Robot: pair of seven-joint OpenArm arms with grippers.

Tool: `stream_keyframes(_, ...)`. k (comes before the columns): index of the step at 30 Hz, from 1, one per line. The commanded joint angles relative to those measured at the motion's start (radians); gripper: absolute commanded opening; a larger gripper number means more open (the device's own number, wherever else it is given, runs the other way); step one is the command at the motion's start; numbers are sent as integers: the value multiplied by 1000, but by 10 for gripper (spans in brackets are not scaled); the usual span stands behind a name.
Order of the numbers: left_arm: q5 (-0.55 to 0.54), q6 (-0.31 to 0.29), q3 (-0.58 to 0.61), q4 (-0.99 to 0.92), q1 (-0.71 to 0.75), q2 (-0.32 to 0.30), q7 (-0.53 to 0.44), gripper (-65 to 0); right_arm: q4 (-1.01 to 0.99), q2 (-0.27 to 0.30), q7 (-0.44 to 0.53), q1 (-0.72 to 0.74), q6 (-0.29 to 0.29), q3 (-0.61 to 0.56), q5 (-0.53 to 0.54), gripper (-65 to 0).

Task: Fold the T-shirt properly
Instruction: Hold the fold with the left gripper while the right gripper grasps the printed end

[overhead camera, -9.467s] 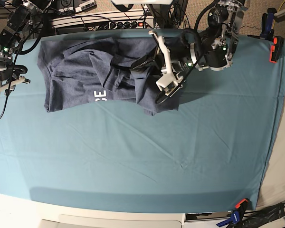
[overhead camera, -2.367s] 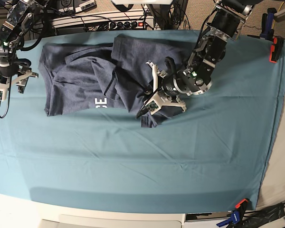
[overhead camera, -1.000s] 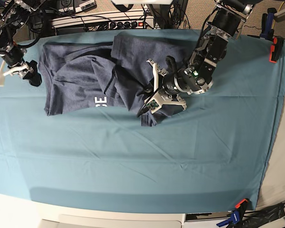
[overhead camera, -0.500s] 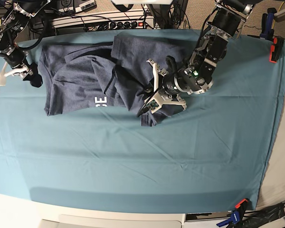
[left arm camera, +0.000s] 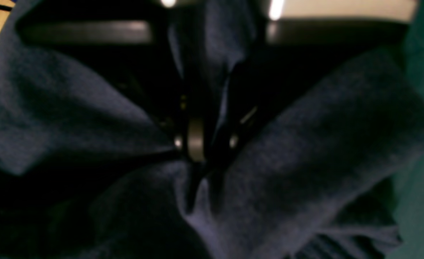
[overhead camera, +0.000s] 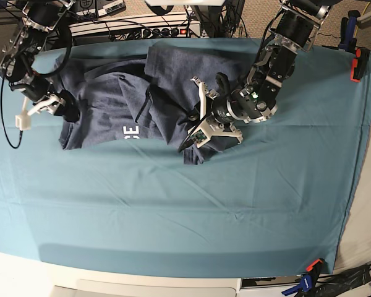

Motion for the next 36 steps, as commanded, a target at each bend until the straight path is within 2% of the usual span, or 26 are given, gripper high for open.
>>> stream_keyframes(1,12,3,-3,10,-8,-5,12,-531,12,17,-6,5,2,2,2,-264)
stream_keyframes(5,12,3,-3,10,-8,-5,12,-531,12,18,-26,5,3,2,6,-264)
stream_keyframes(11,12,3,-3,10,-8,-5,12,-531,12,18,-100,4,51,2,108,-264)
stream_keyframes(16,12,3,-3,10,-8,-5,12,-531,12,18,-110,4,51,2,112,-264)
stream_keyframes(24,12,3,-3,10,-8,-5,12,-531,12,18,-164,5,89,2,161,-264)
stream_keyframes(33,12,3,-3,10,-8,-5,12,-531,12,18,-170,4,89,2,159,-265)
stream_keyframes(34,12,3,-3,10,-8,-5,12,-531,12,18,-171,4,89,2,159,-271)
stream_keyframes(36,12,3,-3,10,-8,-5,12,-531,12,18,-172,4,89,2,155,-336)
